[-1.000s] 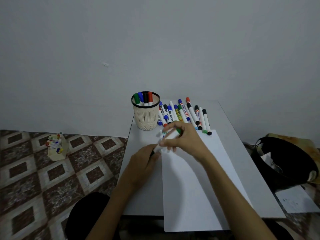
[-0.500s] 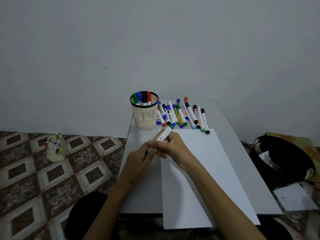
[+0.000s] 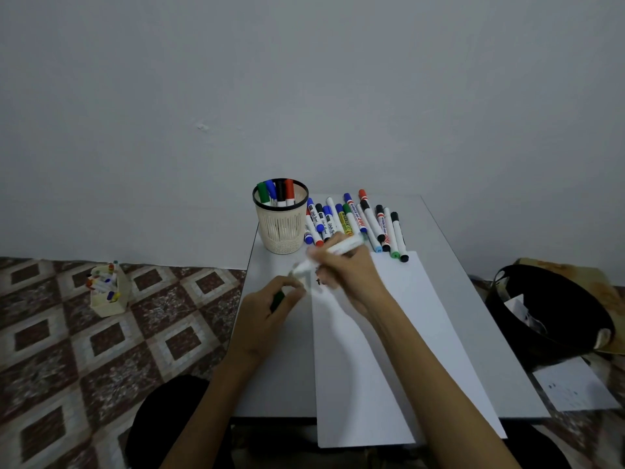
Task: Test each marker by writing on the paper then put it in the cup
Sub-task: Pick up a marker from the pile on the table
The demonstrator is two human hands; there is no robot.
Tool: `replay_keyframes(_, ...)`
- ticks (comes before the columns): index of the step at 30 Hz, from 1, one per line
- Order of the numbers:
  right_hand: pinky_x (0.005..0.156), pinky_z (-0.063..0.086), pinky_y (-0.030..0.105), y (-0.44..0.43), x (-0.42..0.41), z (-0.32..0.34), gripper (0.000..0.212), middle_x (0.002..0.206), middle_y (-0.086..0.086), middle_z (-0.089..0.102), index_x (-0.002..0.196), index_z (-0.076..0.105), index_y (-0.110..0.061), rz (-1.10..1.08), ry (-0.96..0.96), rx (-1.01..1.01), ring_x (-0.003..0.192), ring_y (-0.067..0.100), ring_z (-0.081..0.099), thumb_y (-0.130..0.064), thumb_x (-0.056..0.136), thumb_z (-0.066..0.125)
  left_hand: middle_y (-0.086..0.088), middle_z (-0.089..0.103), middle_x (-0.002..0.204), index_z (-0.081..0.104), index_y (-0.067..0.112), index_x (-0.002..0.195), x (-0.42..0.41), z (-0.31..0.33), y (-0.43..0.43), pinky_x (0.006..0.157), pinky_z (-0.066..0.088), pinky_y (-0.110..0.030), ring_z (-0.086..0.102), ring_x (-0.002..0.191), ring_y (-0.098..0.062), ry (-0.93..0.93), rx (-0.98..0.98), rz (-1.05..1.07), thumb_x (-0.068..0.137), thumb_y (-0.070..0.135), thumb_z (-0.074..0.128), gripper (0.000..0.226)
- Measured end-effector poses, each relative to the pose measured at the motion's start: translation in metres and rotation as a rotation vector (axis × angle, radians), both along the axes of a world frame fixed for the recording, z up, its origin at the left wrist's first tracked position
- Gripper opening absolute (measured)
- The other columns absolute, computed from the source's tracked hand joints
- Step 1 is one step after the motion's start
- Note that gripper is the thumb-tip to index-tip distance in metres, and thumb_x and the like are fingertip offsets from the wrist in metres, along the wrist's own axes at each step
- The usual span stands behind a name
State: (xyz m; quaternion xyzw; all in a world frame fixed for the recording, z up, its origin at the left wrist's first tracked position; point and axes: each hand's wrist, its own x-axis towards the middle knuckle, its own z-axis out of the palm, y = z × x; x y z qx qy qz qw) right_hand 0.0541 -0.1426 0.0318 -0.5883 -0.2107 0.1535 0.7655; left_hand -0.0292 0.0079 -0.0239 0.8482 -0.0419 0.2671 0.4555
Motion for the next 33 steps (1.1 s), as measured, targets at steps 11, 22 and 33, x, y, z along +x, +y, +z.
replay_keyframes(11,0.048,0.046,0.031,-0.009,0.018,-0.029,0.024,0.066,0.012,0.061,0.073,0.052,-0.008,-0.159,0.132,-0.054,0.055,0.025,0.06,0.005,0.078,0.072,0.006,0.05,0.079,0.066,0.026,0.091,0.008,-0.011,-0.001,0.067,0.039,-0.032,0.046,0.074,-0.011,0.095,0.432,0.028,0.08,0.05,0.049,0.032)
replay_keyframes(22,0.051,0.044,0.032,0.0,0.018,-0.043,0.03,0.069,0.016,0.053,0.069,0.043,-0.009,-0.295,0.007,-0.258,0.044,0.017,0.054,0.011,0.078,0.064,0.006,0.052,0.08,0.066,0.025,0.093,0.009,-0.011,-0.001,0.067,0.038,-0.031,0.047,0.075,-0.011,0.136,0.442,0.025,0.079,0.054,0.047,0.038)
replay_keyframes(33,0.058,0.045,0.02,0.006,0.014,-0.043,0.032,0.07,0.0,0.053,0.069,0.046,-0.017,-0.315,-0.129,-0.461,0.061,0.009,0.053,0.003,0.077,0.07,0.007,0.049,0.079,0.066,0.03,0.107,0.008,-0.008,-0.001,0.068,0.036,-0.03,0.045,0.075,-0.01,0.176,0.464,0.011,0.081,0.055,0.041,0.044)
